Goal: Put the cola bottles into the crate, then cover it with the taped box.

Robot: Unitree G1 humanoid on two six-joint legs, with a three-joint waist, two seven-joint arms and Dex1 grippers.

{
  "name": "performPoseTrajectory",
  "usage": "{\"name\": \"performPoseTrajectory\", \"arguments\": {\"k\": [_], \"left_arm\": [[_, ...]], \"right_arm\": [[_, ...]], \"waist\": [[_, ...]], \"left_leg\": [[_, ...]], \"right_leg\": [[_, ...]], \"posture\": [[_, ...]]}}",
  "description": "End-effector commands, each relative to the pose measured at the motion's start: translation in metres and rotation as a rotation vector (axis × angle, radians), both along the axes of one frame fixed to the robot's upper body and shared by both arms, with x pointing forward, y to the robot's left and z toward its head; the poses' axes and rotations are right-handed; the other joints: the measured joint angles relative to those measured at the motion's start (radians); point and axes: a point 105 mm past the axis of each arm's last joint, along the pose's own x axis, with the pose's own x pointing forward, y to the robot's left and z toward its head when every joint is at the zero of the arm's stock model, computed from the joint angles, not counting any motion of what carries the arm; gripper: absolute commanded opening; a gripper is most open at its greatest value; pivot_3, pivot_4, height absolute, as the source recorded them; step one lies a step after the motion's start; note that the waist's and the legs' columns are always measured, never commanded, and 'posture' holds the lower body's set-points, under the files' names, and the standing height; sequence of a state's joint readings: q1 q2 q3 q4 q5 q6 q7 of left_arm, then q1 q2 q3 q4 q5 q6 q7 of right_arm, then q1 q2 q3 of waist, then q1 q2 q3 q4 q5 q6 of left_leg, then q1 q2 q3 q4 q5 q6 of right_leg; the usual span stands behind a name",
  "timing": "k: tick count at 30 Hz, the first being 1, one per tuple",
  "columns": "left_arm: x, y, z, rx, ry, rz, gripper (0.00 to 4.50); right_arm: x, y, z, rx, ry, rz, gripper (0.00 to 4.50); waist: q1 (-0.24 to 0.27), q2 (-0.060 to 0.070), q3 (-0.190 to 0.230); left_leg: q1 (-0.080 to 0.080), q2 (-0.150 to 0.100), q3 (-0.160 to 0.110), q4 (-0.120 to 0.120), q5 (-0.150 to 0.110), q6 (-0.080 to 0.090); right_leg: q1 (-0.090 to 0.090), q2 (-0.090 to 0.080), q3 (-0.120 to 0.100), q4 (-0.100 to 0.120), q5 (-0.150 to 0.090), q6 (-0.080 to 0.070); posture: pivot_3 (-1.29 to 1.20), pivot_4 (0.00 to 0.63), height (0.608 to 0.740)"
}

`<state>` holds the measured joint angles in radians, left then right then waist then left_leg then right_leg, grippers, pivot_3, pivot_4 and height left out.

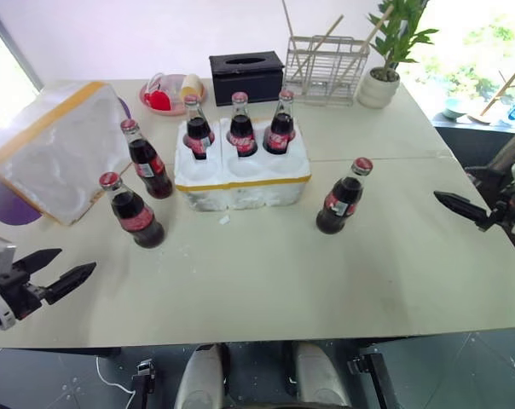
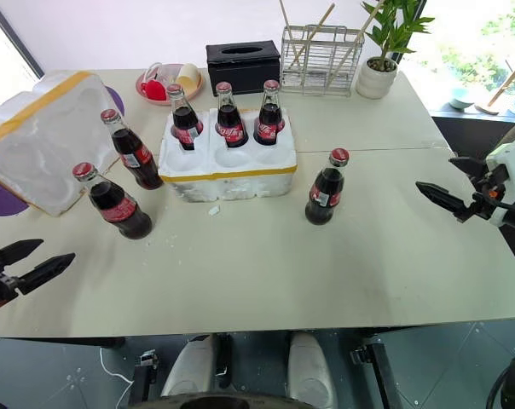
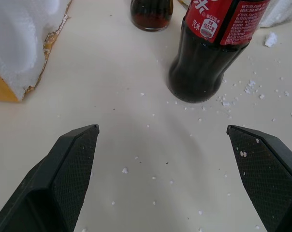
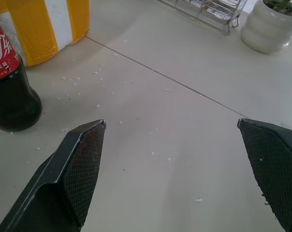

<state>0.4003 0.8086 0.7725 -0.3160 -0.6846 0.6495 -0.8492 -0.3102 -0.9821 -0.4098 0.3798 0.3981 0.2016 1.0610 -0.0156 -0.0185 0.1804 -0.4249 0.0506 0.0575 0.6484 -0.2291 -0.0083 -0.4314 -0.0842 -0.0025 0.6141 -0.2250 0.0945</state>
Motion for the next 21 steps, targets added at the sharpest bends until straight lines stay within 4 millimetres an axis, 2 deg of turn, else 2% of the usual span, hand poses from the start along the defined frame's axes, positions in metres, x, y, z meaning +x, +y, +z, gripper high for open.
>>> {"name": "performPoseTrajectory", "arguments": {"k": [1, 10, 12, 14, 17, 21], "left_arm": [[0.000, -0.003, 0.007, 0.031, -0.028, -0.018, 4.43], [0.009, -0.002, 0.015, 0.018, -0.074, -0.014, 4.43], [0.015, -0.009, 0.020, 0.016, -0.096, -0.056, 4.43], [0.022, -0.018, 0.028, 0.016, -0.123, -0.103, 4.43], [0.033, -0.031, 0.040, 0.027, -0.167, -0.174, 4.43], [0.048, -0.049, 0.046, 0.015, -0.184, -0.270, 4.43]], "right_arm": [[-0.001, -0.002, 0.013, -0.013, -0.045, 0.000, 4.50], [-0.002, -0.001, 0.018, 0.015, -0.051, -0.004, 4.50], [-0.003, 0.001, 0.021, 0.046, -0.040, 0.009, 4.50], [-0.005, 0.007, 0.030, 0.067, -0.035, 0.052, 4.50], [-0.012, 0.021, 0.056, 0.077, -0.036, 0.135, 4.50], [-0.039, 0.054, 0.086, 0.088, 0.015, 0.323, 4.50]], "waist": [[0.000, 0.000, 0.000], [0.000, 0.000, 0.000], [0.000, 0.000, 0.000], [0.003, 0.000, 0.000], [0.003, 0.002, 0.001], [0.004, 0.003, 0.002]], "left_leg": [[0.000, 0.000, 0.000, 0.000, 0.000, 0.000], [0.000, 0.000, 0.000, 0.000, 0.000, 0.000], [0.000, 0.000, 0.000, 0.000, 0.000, 0.000], [0.000, 0.000, 0.000, 0.000, 0.000, 0.000], [0.000, 0.000, 0.000, 0.001, 0.000, 0.000], [0.000, 0.000, 0.000, 0.000, 0.000, 0.000]], "right_leg": [[0.000, 0.000, 0.000, 0.000, 0.000, 0.000], [0.000, 0.000, 0.000, 0.000, 0.000, 0.000], [0.000, 0.000, 0.000, 0.000, 0.000, 0.000], [0.000, 0.000, 0.000, 0.000, 0.000, 0.000], [0.001, 0.000, 0.000, 0.001, 0.000, 0.000], [0.000, 0.000, 0.000, 0.001, 0.000, 0.000]], "posture": [[0.00, 0.150, 0.740], [0.00, 0.150, 0.740], [0.00, 0.150, 0.740], [0.00, 0.150, 0.740], [0.00, 0.150, 0.740], [0.00, 0.150, 0.740]]}}
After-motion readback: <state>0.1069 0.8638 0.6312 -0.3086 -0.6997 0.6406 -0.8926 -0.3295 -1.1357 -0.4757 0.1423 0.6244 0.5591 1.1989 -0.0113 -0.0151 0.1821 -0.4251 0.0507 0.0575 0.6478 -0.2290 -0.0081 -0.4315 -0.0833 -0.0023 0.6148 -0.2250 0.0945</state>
